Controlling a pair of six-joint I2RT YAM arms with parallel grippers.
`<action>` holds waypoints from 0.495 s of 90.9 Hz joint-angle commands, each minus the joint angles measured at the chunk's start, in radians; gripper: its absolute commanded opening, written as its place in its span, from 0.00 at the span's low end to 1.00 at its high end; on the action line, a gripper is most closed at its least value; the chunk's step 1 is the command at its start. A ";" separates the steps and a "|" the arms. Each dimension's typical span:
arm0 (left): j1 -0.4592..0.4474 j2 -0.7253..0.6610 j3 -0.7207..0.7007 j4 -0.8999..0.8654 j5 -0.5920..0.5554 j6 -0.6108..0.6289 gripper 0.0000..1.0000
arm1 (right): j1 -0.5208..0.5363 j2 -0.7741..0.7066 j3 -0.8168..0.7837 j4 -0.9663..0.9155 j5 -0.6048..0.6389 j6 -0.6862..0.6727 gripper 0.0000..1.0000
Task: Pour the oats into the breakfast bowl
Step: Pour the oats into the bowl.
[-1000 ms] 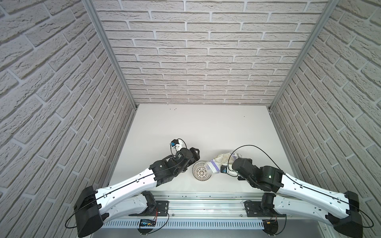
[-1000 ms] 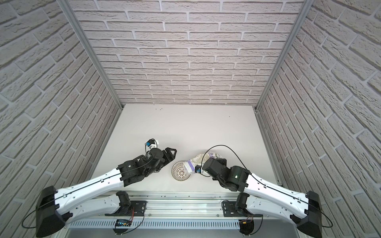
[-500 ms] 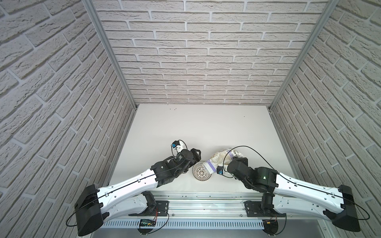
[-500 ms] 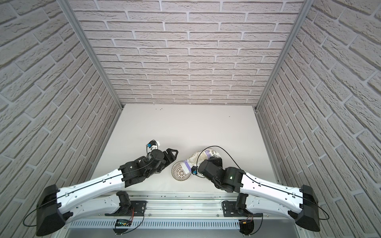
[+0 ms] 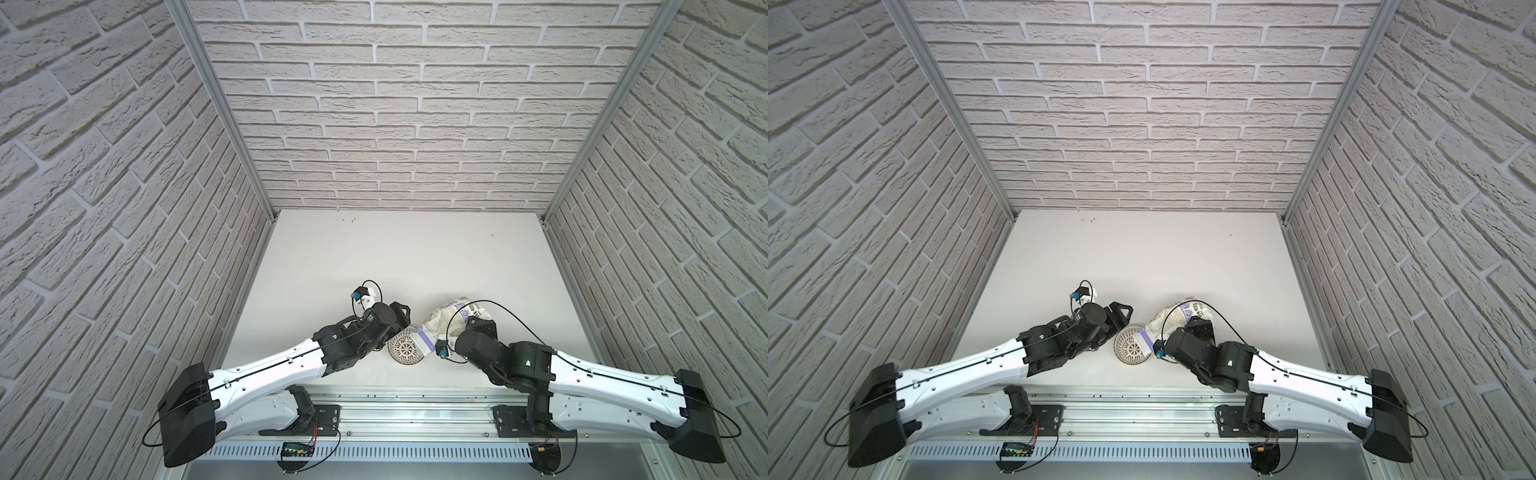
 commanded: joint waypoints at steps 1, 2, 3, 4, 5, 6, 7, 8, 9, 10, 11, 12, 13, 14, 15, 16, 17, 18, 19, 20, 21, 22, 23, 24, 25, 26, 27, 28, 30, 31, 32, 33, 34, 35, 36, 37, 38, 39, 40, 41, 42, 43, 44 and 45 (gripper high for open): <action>-0.009 0.005 -0.015 0.031 -0.009 -0.012 0.79 | 0.016 -0.006 0.037 0.194 0.162 -0.011 0.03; -0.009 0.005 -0.016 0.032 -0.010 -0.013 0.79 | 0.016 -0.003 0.038 0.196 0.166 -0.013 0.03; -0.009 0.006 -0.016 0.032 -0.011 -0.013 0.79 | 0.016 0.000 0.038 0.198 0.169 -0.014 0.03; -0.009 0.006 -0.017 0.031 -0.011 -0.015 0.79 | 0.017 0.003 0.039 0.199 0.171 -0.015 0.03; -0.009 0.006 -0.018 0.031 -0.011 -0.016 0.78 | 0.017 0.005 0.041 0.199 0.174 -0.015 0.03; -0.009 0.007 -0.018 0.032 -0.012 -0.017 0.78 | 0.018 0.008 0.042 0.199 0.176 -0.016 0.03; -0.009 0.006 -0.018 0.031 -0.012 -0.018 0.78 | 0.018 0.011 0.044 0.198 0.177 -0.016 0.03; -0.009 0.006 -0.019 0.032 -0.013 -0.019 0.78 | 0.019 0.013 0.045 0.197 0.179 -0.016 0.03; -0.009 0.006 -0.019 0.032 -0.013 -0.019 0.78 | 0.019 0.015 0.045 0.197 0.180 -0.015 0.03; -0.009 0.005 -0.020 0.033 -0.013 -0.021 0.78 | 0.020 0.017 0.047 0.197 0.180 -0.014 0.03; -0.010 0.005 -0.020 0.033 -0.013 -0.022 0.78 | 0.020 0.019 0.047 0.196 0.180 -0.015 0.03; -0.010 0.005 -0.021 0.034 -0.013 -0.023 0.78 | 0.021 0.020 0.047 0.197 0.180 -0.015 0.03; -0.011 0.005 -0.021 0.034 -0.013 -0.023 0.78 | 0.021 0.022 0.048 0.197 0.181 -0.015 0.03; -0.010 0.005 -0.022 0.034 -0.013 -0.024 0.78 | 0.022 0.024 0.049 0.196 0.181 -0.015 0.03; -0.009 0.005 -0.022 0.034 -0.013 -0.025 0.78 | 0.022 0.025 0.048 0.197 0.181 -0.016 0.03; -0.010 0.004 -0.023 0.033 -0.014 -0.024 0.78 | 0.023 0.026 0.048 0.197 0.182 -0.016 0.03; -0.011 0.004 -0.023 0.033 -0.014 -0.025 0.78 | 0.023 0.027 0.048 0.198 0.183 -0.017 0.03; -0.011 0.004 -0.023 0.033 -0.014 -0.025 0.78 | 0.023 0.027 0.048 0.198 0.184 -0.018 0.03; -0.011 0.004 -0.025 0.033 -0.014 -0.026 0.78 | 0.023 0.027 0.048 0.198 0.186 -0.020 0.03; -0.011 0.003 -0.025 0.033 -0.014 -0.027 0.78 | 0.023 0.029 0.047 0.200 0.186 -0.022 0.03; -0.011 0.003 -0.025 0.034 -0.015 -0.028 0.78 | 0.023 0.030 0.046 0.201 0.188 -0.024 0.03; -0.010 0.003 -0.026 0.033 -0.015 -0.029 0.78 | 0.024 0.031 0.045 0.203 0.191 -0.028 0.03; -0.010 0.002 -0.026 0.033 -0.015 -0.030 0.78 | 0.025 0.032 0.045 0.207 0.195 -0.031 0.03; -0.010 0.001 -0.026 0.034 -0.015 -0.030 0.78 | 0.024 0.033 0.043 0.211 0.198 -0.037 0.03; -0.010 0.001 -0.026 0.034 -0.015 -0.031 0.78 | 0.024 0.034 0.041 0.214 0.202 -0.043 0.03; -0.010 0.001 -0.026 0.035 -0.015 -0.031 0.78 | 0.025 0.035 0.041 0.217 0.205 -0.048 0.03; -0.010 0.001 -0.027 0.035 -0.015 -0.031 0.78 | 0.026 0.037 0.039 0.220 0.210 -0.053 0.03; -0.010 0.000 -0.028 0.035 -0.015 -0.031 0.78 | 0.026 0.039 0.039 0.222 0.214 -0.055 0.03; -0.010 0.000 -0.028 0.035 -0.015 -0.031 0.78 | 0.027 0.042 0.040 0.225 0.219 -0.059 0.03; -0.010 0.000 -0.028 0.035 -0.015 -0.031 0.78 | 0.028 0.042 0.040 0.226 0.222 -0.061 0.03; -0.010 -0.001 -0.028 0.035 -0.016 -0.030 0.78 | 0.028 0.043 0.041 0.227 0.223 -0.061 0.03; -0.010 -0.001 -0.028 0.035 -0.016 -0.031 0.78 | 0.029 0.043 0.043 0.227 0.224 -0.060 0.03; -0.010 -0.001 -0.029 0.035 -0.016 -0.031 0.78 | 0.028 0.045 0.045 0.227 0.226 -0.059 0.03; -0.010 -0.001 -0.028 0.035 -0.016 -0.031 0.78 | 0.029 0.045 0.046 0.227 0.226 -0.058 0.03; -0.010 -0.001 -0.028 0.035 -0.015 -0.032 0.78 | 0.030 0.044 0.047 0.227 0.227 -0.057 0.03; -0.010 -0.001 -0.030 0.035 -0.016 -0.034 0.78 | 0.031 0.044 0.049 0.227 0.227 -0.056 0.03; -0.011 -0.002 -0.030 0.035 -0.015 -0.033 0.78 | 0.032 0.043 0.051 0.228 0.226 -0.055 0.03; -0.011 0.000 -0.031 0.035 -0.016 -0.034 0.78 | 0.032 0.043 0.051 0.228 0.226 -0.054 0.03; -0.011 0.000 -0.032 0.035 -0.016 -0.035 0.78 | 0.032 0.042 0.052 0.229 0.227 -0.054 0.03; -0.010 0.001 -0.032 0.035 -0.016 -0.036 0.78 | 0.032 0.041 0.052 0.230 0.227 -0.056 0.03; -0.010 0.001 -0.032 0.035 -0.017 -0.038 0.78 | 0.033 0.041 0.052 0.231 0.227 -0.057 0.03; -0.010 0.001 -0.034 0.035 -0.017 -0.038 0.78 | 0.034 0.040 0.052 0.232 0.227 -0.058 0.03; -0.010 0.001 -0.035 0.035 -0.018 -0.040 0.78 | 0.034 0.040 0.051 0.233 0.227 -0.060 0.03; -0.010 0.002 -0.035 0.035 -0.018 -0.040 0.78 | 0.034 0.039 0.051 0.234 0.227 -0.062 0.03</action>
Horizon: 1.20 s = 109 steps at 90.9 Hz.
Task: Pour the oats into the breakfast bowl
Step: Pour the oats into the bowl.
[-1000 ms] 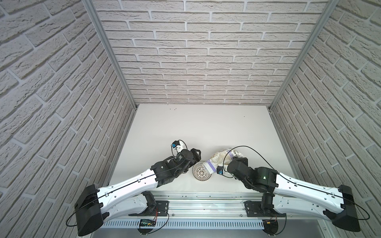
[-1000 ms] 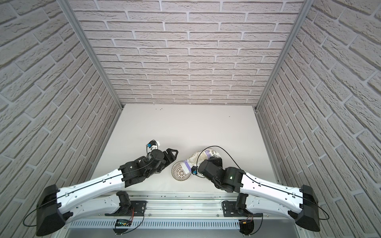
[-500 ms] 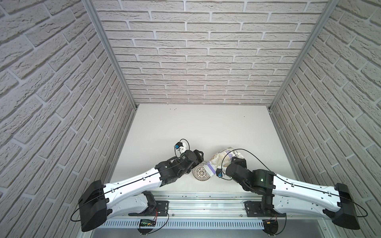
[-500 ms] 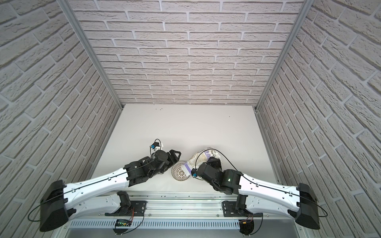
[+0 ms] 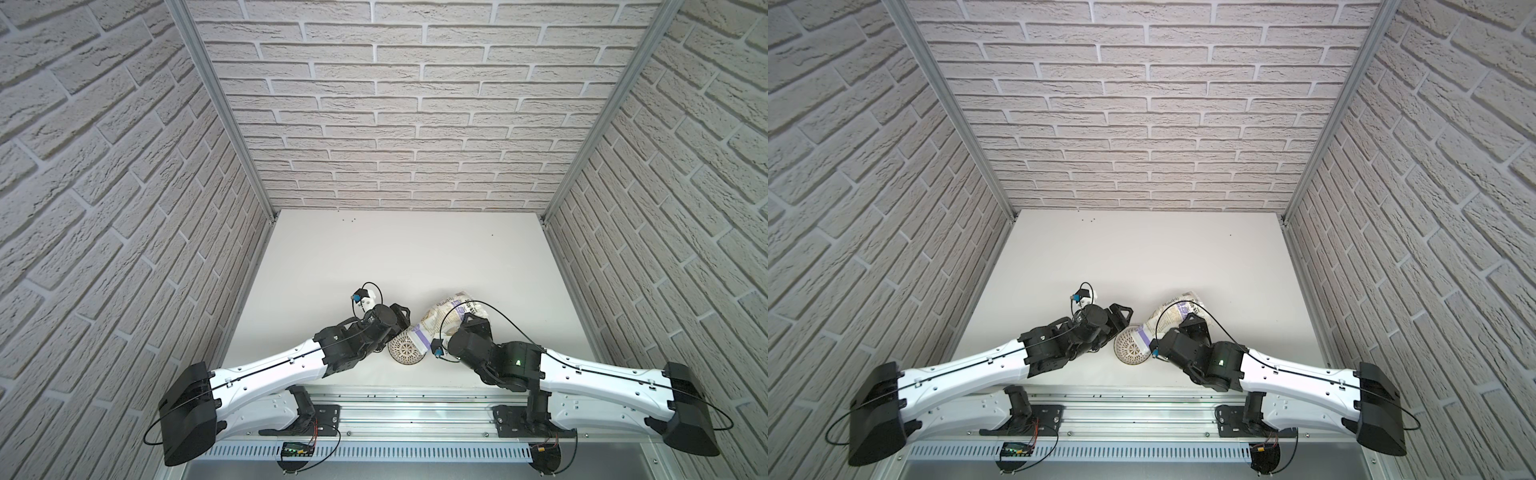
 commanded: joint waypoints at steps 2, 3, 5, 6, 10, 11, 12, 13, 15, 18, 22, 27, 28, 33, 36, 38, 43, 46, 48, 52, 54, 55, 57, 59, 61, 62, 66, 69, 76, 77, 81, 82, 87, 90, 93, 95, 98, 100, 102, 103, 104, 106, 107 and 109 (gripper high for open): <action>-0.005 0.001 -0.023 0.030 -0.015 -0.015 0.78 | 0.017 -0.026 0.047 0.169 0.153 -0.005 0.03; -0.005 0.001 -0.023 0.030 -0.015 -0.015 0.78 | 0.018 -0.027 0.046 0.170 0.153 -0.008 0.03; -0.005 0.003 -0.023 0.030 -0.015 -0.015 0.78 | 0.019 -0.029 0.042 0.175 0.154 -0.014 0.03; -0.005 0.003 -0.024 0.031 -0.015 -0.015 0.78 | 0.020 -0.030 0.041 0.178 0.154 -0.017 0.03; -0.005 0.005 -0.024 0.031 -0.016 -0.015 0.78 | 0.024 -0.036 0.035 0.188 0.153 -0.028 0.03; -0.005 0.005 -0.024 0.031 -0.017 -0.014 0.78 | 0.024 -0.037 0.034 0.189 0.152 -0.030 0.03; -0.005 0.006 -0.024 0.031 -0.017 -0.013 0.78 | 0.025 -0.038 0.033 0.189 0.152 -0.030 0.03; -0.005 0.006 -0.024 0.031 -0.017 -0.014 0.78 | 0.026 -0.038 0.033 0.191 0.152 -0.032 0.03; -0.005 0.007 -0.024 0.031 -0.017 -0.014 0.78 | 0.026 -0.039 0.033 0.194 0.153 -0.035 0.03; -0.005 0.006 -0.024 0.030 -0.016 -0.014 0.78 | 0.026 -0.038 0.031 0.200 0.157 -0.041 0.03; -0.005 0.007 -0.024 0.030 -0.016 -0.014 0.78 | 0.026 -0.034 0.026 0.215 0.167 -0.057 0.03; -0.005 0.008 -0.025 0.028 -0.015 -0.014 0.78 | 0.028 -0.025 0.027 0.229 0.178 -0.073 0.03; -0.005 0.008 -0.025 0.029 -0.015 -0.014 0.78 | 0.028 -0.023 0.027 0.230 0.180 -0.075 0.03; -0.005 0.008 -0.025 0.028 -0.015 -0.014 0.78 | 0.028 -0.014 0.033 0.230 0.185 -0.078 0.03; -0.005 0.008 -0.025 0.027 -0.015 -0.014 0.78 | 0.028 -0.009 0.035 0.231 0.188 -0.080 0.03; -0.005 0.008 -0.025 0.026 -0.016 -0.015 0.78 | 0.027 -0.005 0.037 0.230 0.189 -0.083 0.03; -0.005 0.006 -0.025 0.025 -0.016 -0.015 0.78 | 0.028 0.000 0.036 0.234 0.194 -0.095 0.03; -0.005 0.006 -0.026 0.025 -0.016 -0.014 0.78 | 0.028 0.002 0.035 0.236 0.197 -0.104 0.03; -0.005 0.007 -0.027 0.025 -0.016 -0.015 0.78 | 0.028 0.002 0.035 0.238 0.201 -0.110 0.03; -0.005 0.008 -0.028 0.025 -0.016 -0.014 0.78 | 0.030 0.003 0.037 0.239 0.208 -0.123 0.03; -0.005 0.008 -0.028 0.025 -0.016 -0.014 0.78 | 0.030 0.002 0.037 0.239 0.209 -0.125 0.03; -0.005 0.007 -0.028 0.025 -0.015 -0.013 0.78 | 0.030 0.002 0.037 0.239 0.210 -0.129 0.03; -0.005 0.009 -0.028 0.025 -0.015 -0.014 0.78 | 0.030 0.001 0.037 0.238 0.211 -0.132 0.03; -0.005 0.010 -0.028 0.025 -0.014 -0.014 0.78 | 0.031 0.001 0.038 0.238 0.213 -0.135 0.03; -0.005 0.010 -0.028 0.025 -0.014 -0.014 0.78 | 0.030 0.001 0.038 0.238 0.214 -0.137 0.03; -0.005 0.010 -0.028 0.025 -0.014 -0.014 0.78 | 0.031 0.002 0.039 0.238 0.214 -0.138 0.03; -0.005 0.010 -0.029 0.025 -0.013 -0.014 0.78 | 0.033 0.003 0.040 0.240 0.218 -0.144 0.03; -0.005 0.010 -0.030 0.024 -0.014 -0.014 0.78 | 0.035 0.006 0.042 0.240 0.221 -0.152 0.03; -0.005 0.010 -0.030 0.025 -0.015 -0.014 0.78 | 0.037 0.015 0.050 0.237 0.228 -0.165 0.03; -0.005 0.010 -0.031 0.024 -0.015 -0.014 0.78 | 0.037 0.016 0.052 0.236 0.228 -0.166 0.04; -0.005 0.010 -0.031 0.025 -0.015 -0.015 0.78 | 0.039 0.019 0.058 0.229 0.230 -0.169 0.03; -0.005 0.009 -0.031 0.025 -0.015 -0.014 0.78 | 0.039 0.019 0.060 0.228 0.230 -0.171 0.04; -0.005 0.010 -0.031 0.025 -0.015 -0.015 0.78 | 0.040 0.019 0.067 0.227 0.232 -0.180 0.03; -0.005 0.009 -0.031 0.024 -0.015 -0.015 0.78 | 0.040 0.019 0.071 0.227 0.232 -0.183 0.04; -0.005 0.008 -0.033 0.025 -0.016 -0.016 0.78 | 0.040 0.020 0.074 0.226 0.233 -0.184 0.03; -0.005 0.007 -0.033 0.025 -0.017 -0.015 0.78 | 0.042 0.021 0.075 0.224 0.234 -0.184 0.03; -0.005 0.008 -0.034 0.025 -0.017 -0.016 0.78 | 0.042 0.022 0.078 0.221 0.236 -0.186 0.03; -0.005 0.008 -0.034 0.025 -0.017 -0.017 0.78 | 0.042 0.024 0.079 0.221 0.237 -0.187 0.03; -0.005 0.007 -0.034 0.025 -0.017 -0.017 0.78 | 0.042 0.026 0.081 0.220 0.240 -0.189 0.03; -0.005 0.007 -0.035 0.025 -0.016 -0.018 0.78 | 0.042 0.026 0.081 0.220 0.240 -0.191 0.03; -0.005 0.007 -0.035 0.025 -0.017 -0.018 0.78 | 0.042 0.026 0.081 0.220 0.240 -0.191 0.03; -0.005 0.007 -0.036 0.024 -0.016 -0.019 0.78 | 0.042 0.028 0.083 0.220 0.242 -0.192 0.03; -0.005 0.007 -0.037 0.025 -0.017 -0.019 0.78 | 0.043 0.030 0.085 0.219 0.243 -0.192 0.03; -0.005 0.005 -0.037 0.025 -0.018 -0.019 0.78 | 0.043 0.030 0.088 0.217 0.245 -0.191 0.04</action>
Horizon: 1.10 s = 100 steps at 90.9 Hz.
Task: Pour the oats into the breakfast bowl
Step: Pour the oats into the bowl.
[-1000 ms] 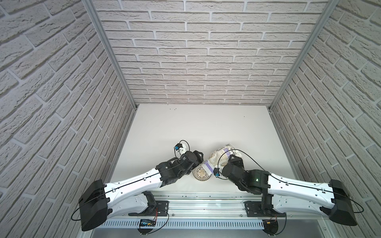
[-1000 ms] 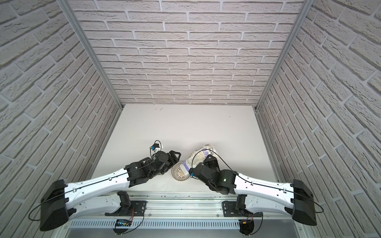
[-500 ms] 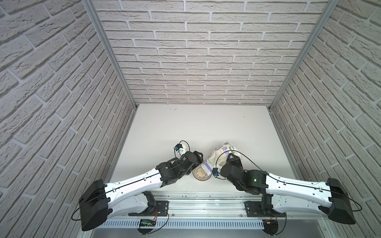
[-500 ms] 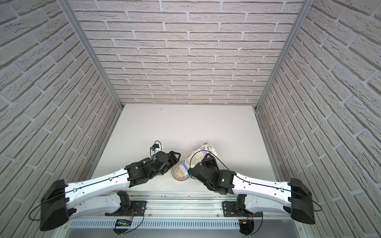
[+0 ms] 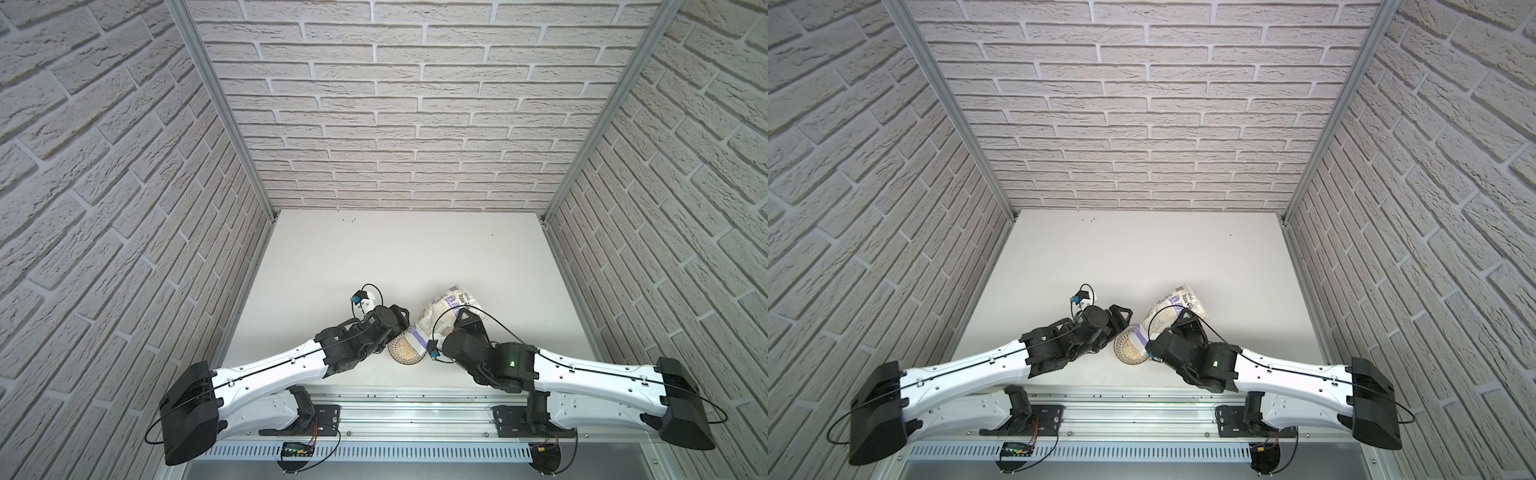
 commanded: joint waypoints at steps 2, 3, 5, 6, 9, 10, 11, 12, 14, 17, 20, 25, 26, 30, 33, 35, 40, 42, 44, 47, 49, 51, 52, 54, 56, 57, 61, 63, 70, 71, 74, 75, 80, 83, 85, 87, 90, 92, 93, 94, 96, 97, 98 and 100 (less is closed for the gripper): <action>-0.004 -0.001 -0.023 0.023 -0.017 -0.002 0.78 | 0.013 -0.016 0.076 0.121 0.160 0.003 0.04; -0.004 -0.001 -0.024 0.023 -0.017 -0.003 0.78 | 0.013 -0.016 0.077 0.120 0.161 0.003 0.04; -0.004 -0.001 -0.024 0.023 -0.018 -0.004 0.78 | 0.014 -0.015 0.081 0.119 0.164 0.004 0.03; -0.004 -0.002 -0.024 0.023 -0.018 -0.003 0.78 | 0.014 -0.014 0.082 0.118 0.164 0.005 0.03; -0.005 -0.002 -0.024 0.023 -0.018 -0.005 0.78 | 0.014 -0.012 0.085 0.115 0.167 0.005 0.04; -0.004 -0.002 -0.024 0.022 -0.018 -0.005 0.78 | 0.015 -0.011 0.086 0.113 0.168 0.004 0.03; -0.005 -0.002 -0.024 0.023 -0.018 -0.005 0.78 | 0.015 -0.011 0.087 0.113 0.169 0.004 0.03; -0.004 -0.002 -0.024 0.022 -0.018 -0.005 0.78 | 0.016 -0.011 0.088 0.112 0.169 0.003 0.04; -0.004 -0.002 -0.024 0.022 -0.018 -0.005 0.78 | 0.016 -0.011 0.090 0.110 0.171 0.002 0.03; -0.004 -0.001 -0.024 0.023 -0.020 -0.005 0.78 | 0.016 -0.008 0.095 0.106 0.174 0.003 0.03; -0.004 -0.001 -0.024 0.023 -0.019 -0.005 0.78 | 0.017 -0.006 0.102 0.100 0.175 0.006 0.03; -0.004 -0.001 -0.024 0.024 -0.020 -0.005 0.78 | 0.019 0.002 0.113 0.083 0.176 0.022 0.03; -0.004 -0.001 -0.024 0.023 -0.020 -0.004 0.78 | 0.018 0.003 0.114 0.079 0.176 0.025 0.03; -0.004 -0.001 -0.024 0.025 -0.020 -0.007 0.78 | 0.018 0.009 0.116 0.068 0.177 0.032 0.04; -0.004 -0.002 -0.024 0.025 -0.019 -0.007 0.78 | 0.020 0.012 0.116 0.063 0.178 0.034 0.03; -0.004 -0.002 -0.024 0.024 -0.020 -0.007 0.78 | 0.020 0.013 0.116 0.061 0.179 0.033 0.03; -0.004 -0.003 -0.026 0.023 -0.020 -0.007 0.78 | 0.020 0.013 0.118 0.060 0.181 0.034 0.04; -0.004 -0.003 -0.026 0.023 -0.020 -0.006 0.78 | 0.020 0.012 0.120 0.059 0.181 0.037 0.03; -0.004 -0.003 -0.026 0.022 -0.020 -0.006 0.78 | 0.021 0.009 0.122 0.058 0.178 0.040 0.04; -0.004 -0.004 -0.026 0.022 -0.021 -0.007 0.78 | 0.019 0.006 0.122 0.058 0.175 0.047 0.03; -0.004 -0.004 -0.026 0.022 -0.021 -0.007 0.78 | 0.020 0.002 0.121 0.057 0.169 0.049 0.04; -0.005 -0.004 -0.026 0.022 -0.022 -0.007 0.78 | 0.020 0.000 0.117 0.056 0.169 0.051 0.04; -0.004 -0.004 -0.026 0.022 -0.021 -0.007 0.78 | 0.020 -0.001 0.115 0.055 0.168 0.052 0.04; -0.004 -0.004 -0.026 0.022 -0.022 -0.007 0.78 | 0.020 -0.001 0.110 0.054 0.168 0.052 0.03; -0.004 -0.004 -0.026 0.022 -0.021 -0.007 0.78 | 0.020 -0.002 0.106 0.053 0.169 0.051 0.03; -0.004 -0.004 -0.026 0.022 -0.021 -0.007 0.78 | 0.020 -0.001 0.105 0.052 0.170 0.050 0.03; -0.005 -0.004 -0.026 0.021 -0.021 -0.006 0.78 | 0.019 -0.001 0.099 0.051 0.171 0.050 0.03; -0.004 -0.004 -0.026 0.022 -0.022 -0.007 0.78 | 0.020 -0.002 0.097 0.051 0.171 0.050 0.04; -0.004 -0.003 -0.025 0.022 -0.023 -0.007 0.78 | 0.021 -0.010 0.099 0.052 0.167 0.056 0.03; -0.004 -0.002 -0.025 0.021 -0.024 -0.007 0.78 | 0.020 -0.011 0.100 0.052 0.167 0.057 0.03; -0.004 -0.002 -0.024 0.022 -0.023 -0.008 0.78 | 0.022 -0.010 0.101 0.049 0.162 0.064 0.03; -0.004 -0.002 -0.024 0.023 -0.023 -0.007 0.78 | 0.021 -0.010 0.101 0.045 0.161 0.067 0.03; -0.004 -0.002 -0.023 0.022 -0.023 -0.008 0.78 | 0.021 0.001 0.099 0.026 0.160 0.072 0.03; -0.004 -0.003 -0.023 0.021 -0.023 -0.007 0.78 | 0.023 0.002 0.100 0.025 0.167 0.066 0.03; -0.004 -0.003 -0.022 0.020 -0.023 -0.006 0.78 | 0.021 -0.002 0.102 0.028 0.174 0.062 0.03; -0.004 -0.005 -0.021 0.017 -0.024 -0.007 0.78 | 0.022 -0.007 0.105 0.033 0.175 0.061 0.04; -0.004 -0.006 -0.022 0.014 -0.025 -0.008 0.78 | 0.024 -0.014 0.112 0.033 0.167 0.073 0.03; -0.004 -0.008 -0.023 0.013 -0.026 -0.008 0.78 | 0.026 -0.016 0.115 0.026 0.160 0.088 0.03; -0.004 -0.008 -0.023 0.012 -0.028 -0.008 0.78 | 0.027 -0.013 0.115 0.020 0.156 0.096 0.03; -0.004 -0.009 -0.023 0.011 -0.028 -0.009 0.78 | 0.028 -0.011 0.115 0.012 0.150 0.102 0.03; -0.005 -0.010 -0.023 0.011 -0.030 -0.010 0.78 | 0.029 -0.005 0.115 -0.007 0.142 0.114 0.03; -0.004 -0.010 -0.023 0.011 -0.030 -0.010 0.78 | 0.029 -0.003 0.113 -0.013 0.141 0.115 0.03; -0.004 -0.010 -0.023 0.011 -0.031 -0.009 0.78 | 0.029 0.002 0.109 -0.015 0.143 0.113 0.03; -0.004 -0.011 -0.022 0.011 -0.033 -0.009 0.78 | 0.030 0.007 0.101 -0.008 0.155 0.099 0.03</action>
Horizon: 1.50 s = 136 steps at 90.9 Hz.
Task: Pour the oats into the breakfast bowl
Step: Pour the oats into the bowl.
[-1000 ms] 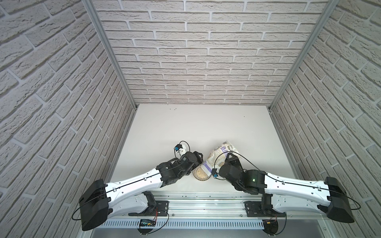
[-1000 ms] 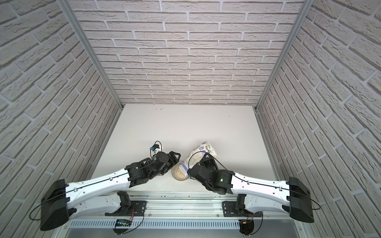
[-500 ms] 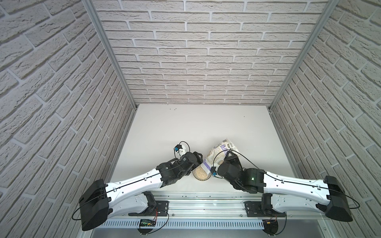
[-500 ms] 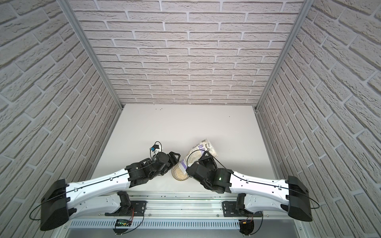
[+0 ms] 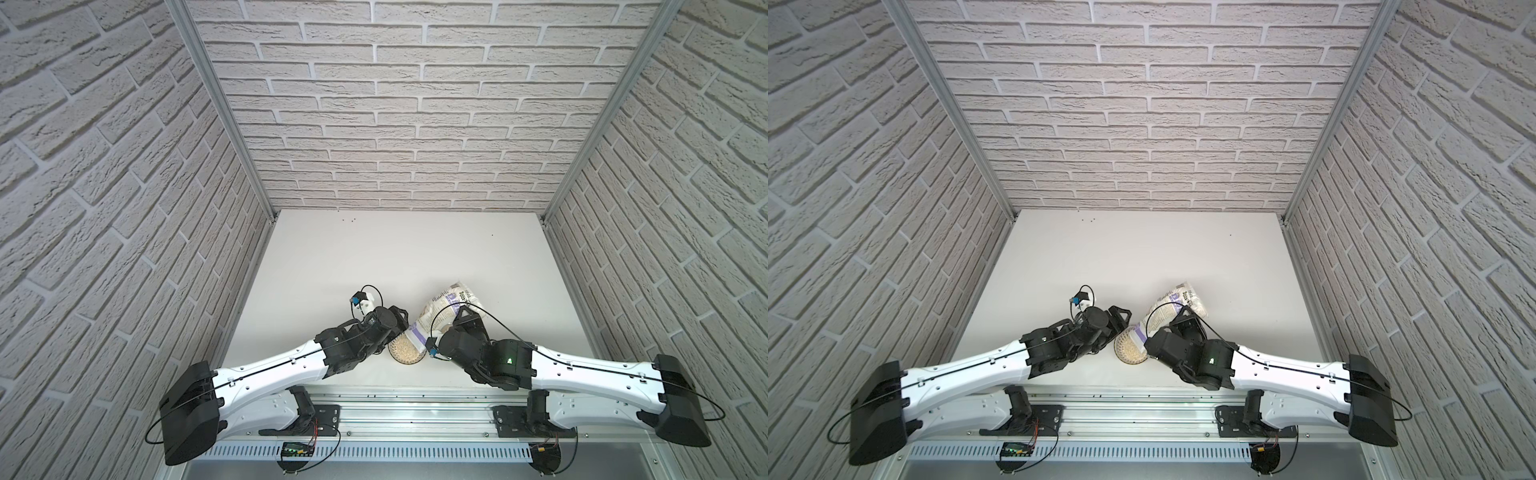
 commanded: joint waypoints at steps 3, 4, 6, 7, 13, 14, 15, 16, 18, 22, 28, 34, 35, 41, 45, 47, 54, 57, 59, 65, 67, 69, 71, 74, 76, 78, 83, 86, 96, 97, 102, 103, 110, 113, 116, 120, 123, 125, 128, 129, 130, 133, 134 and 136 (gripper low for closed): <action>-0.004 -0.012 -0.011 0.010 -0.025 -0.005 0.78 | 0.017 -0.024 0.035 0.092 0.139 0.031 0.03; -0.004 -0.013 -0.011 0.009 -0.025 -0.005 0.78 | 0.017 -0.026 0.034 0.098 0.142 0.027 0.03; -0.004 -0.014 -0.011 0.008 -0.026 -0.004 0.78 | 0.018 -0.032 0.038 0.106 0.143 0.029 0.03; -0.004 -0.014 -0.011 0.007 -0.027 -0.005 0.78 | 0.018 -0.035 0.042 0.107 0.141 0.034 0.04; -0.004 -0.016 -0.012 0.004 -0.028 -0.007 0.78 | 0.020 -0.043 0.072 0.045 0.090 0.109 0.03; -0.004 -0.016 -0.012 0.003 -0.028 -0.007 0.78 | 0.019 -0.040 0.071 0.038 0.084 0.115 0.04; -0.004 -0.016 -0.012 0.004 -0.029 -0.007 0.78 | 0.020 -0.037 0.069 0.035 0.082 0.112 0.04; -0.005 -0.015 -0.012 0.004 -0.029 -0.007 0.78 | 0.020 -0.034 0.065 0.037 0.085 0.105 0.04; -0.004 -0.015 -0.012 0.003 -0.029 -0.008 0.78 | 0.020 -0.029 0.053 0.052 0.101 0.082 0.04; -0.004 -0.014 -0.008 -0.001 -0.030 -0.005 0.78 | 0.018 -0.030 0.036 0.105 0.140 0.037 0.03; -0.004 -0.015 -0.008 -0.004 -0.034 -0.009 0.78 | 0.019 -0.054 0.059 0.089 0.106 0.106 0.03; -0.004 -0.015 -0.006 -0.003 -0.036 -0.009 0.78 | 0.022 -0.043 0.039 0.060 0.077 0.124 0.03; -0.004 -0.015 -0.005 -0.002 -0.036 -0.009 0.78 | 0.022 -0.040 0.029 0.077 0.093 0.100 0.04; -0.005 -0.015 -0.002 -0.007 -0.035 -0.005 0.78 | 0.020 -0.053 0.011 0.133 0.144 0.029 0.04; -0.004 -0.015 -0.001 -0.011 -0.035 -0.007 0.78 | 0.023 -0.073 0.056 0.063 0.084 0.131 0.03; -0.004 -0.015 -0.002 -0.011 -0.035 -0.008 0.78 | 0.023 -0.073 0.060 0.050 0.071 0.147 0.03; -0.004 -0.007 0.001 -0.011 -0.035 -0.010 0.78 | 0.014 -0.058 0.008 0.136 0.141 0.020 0.03; -0.004 -0.004 0.004 -0.012 -0.033 -0.009 0.78 | 0.010 -0.071 0.007 0.155 0.153 -0.001 0.03; -0.004 -0.002 0.005 -0.013 -0.031 -0.009 0.78 | 0.009 -0.086 0.022 0.135 0.134 0.033 0.04; -0.004 0.004 0.005 -0.007 -0.027 -0.012 0.78 | 0.011 -0.099 0.053 0.033 0.050 0.163 0.04; -0.005 0.006 0.006 -0.004 -0.026 -0.012 0.78 | 0.012 -0.089 0.043 0.037 0.061 0.156 0.04; -0.005 0.008 0.008 0.000 -0.026 -0.011 0.78 | 0.012 -0.075 0.027 0.060 0.103 0.128 0.04; -0.005 0.010 0.010 0.002 -0.025 -0.011 0.78 | 0.007 -0.066 0.020 0.077 0.136 0.106 0.04; -0.004 0.013 0.014 0.002 -0.024 -0.008 0.78 | 0.002 -0.067 0.029 0.071 0.151 0.117 0.04; -0.005 0.013 0.016 0.001 -0.024 -0.008 0.78 | 0.000 -0.074 0.039 0.056 0.141 0.149 0.04; -0.004 0.016 0.018 0.000 -0.024 -0.008 0.78 | 0.001 -0.081 0.051 0.039 0.115 0.184 0.04; -0.004 0.018 0.019 0.003 -0.023 -0.007 0.78 | 0.001 -0.074 0.039 0.035 0.091 0.197 0.04; -0.004 0.020 0.020 0.004 -0.021 -0.006 0.78 | 0.000 -0.060 0.015 0.067 0.121 0.145 0.03; -0.005 0.020 0.025 -0.007 -0.019 -0.001 0.78 | -0.002 -0.076 0.042 0.043 0.079 0.209 0.03; -0.004 0.019 0.025 -0.008 -0.019 -0.001 0.78 | -0.003 -0.078 0.045 0.035 0.065 0.221 0.03; -0.005 0.017 0.022 -0.010 -0.023 -0.004 0.78 | -0.003 -0.066 0.019 0.060 0.064 0.184 0.03; -0.004 0.017 0.022 -0.011 -0.024 -0.004 0.78 | -0.003 -0.061 0.011 0.071 0.078 0.167 0.04; -0.004 0.014 0.022 -0.012 -0.027 -0.004 0.78 | -0.005 -0.069 0.013 0.098 0.094 0.143 0.03; -0.005 0.014 0.022 -0.012 -0.027 -0.004 0.78 | -0.004 -0.082 0.027 0.074 0.055 0.185 0.03; -0.004 0.015 0.022 -0.013 -0.027 -0.005 0.78 | -0.004 -0.081 0.021 0.063 0.029 0.193 0.04; -0.004 0.017 0.022 -0.012 -0.027 -0.006 0.78 | -0.004 -0.061 -0.016 0.100 0.065 0.127 0.03; -0.004 0.017 0.022 -0.012 -0.027 -0.005 0.78 | -0.006 -0.057 -0.032 0.139 0.099 0.083 0.04; -0.005 0.019 0.022 -0.012 -0.027 -0.005 0.78 | -0.006 -0.064 -0.028 0.144 0.102 0.086 0.03; -0.004 0.019 0.022 -0.014 -0.027 -0.004 0.78 | -0.005 -0.082 -0.006 0.125 0.071 0.131 0.04; -0.004 0.020 0.022 -0.013 -0.027 -0.005 0.78 | -0.006 -0.086 0.002 0.109 0.055 0.155 0.03; -0.004 0.020 0.022 -0.013 -0.027 -0.006 0.78 | -0.006 -0.089 0.007 0.094 0.040 0.174 0.04; -0.004 0.021 0.022 -0.013 -0.027 -0.008 0.78 | -0.004 -0.084 0.009 0.065 0.014 0.194 0.03; -0.004 0.023 0.022 -0.013 -0.027 -0.009 0.78 | -0.004 -0.079 0.004 0.066 0.017 0.181 0.03; -0.004 0.024 0.022 -0.012 -0.027 -0.010 0.78 | -0.005 -0.067 -0.011 0.084 0.040 0.143 0.04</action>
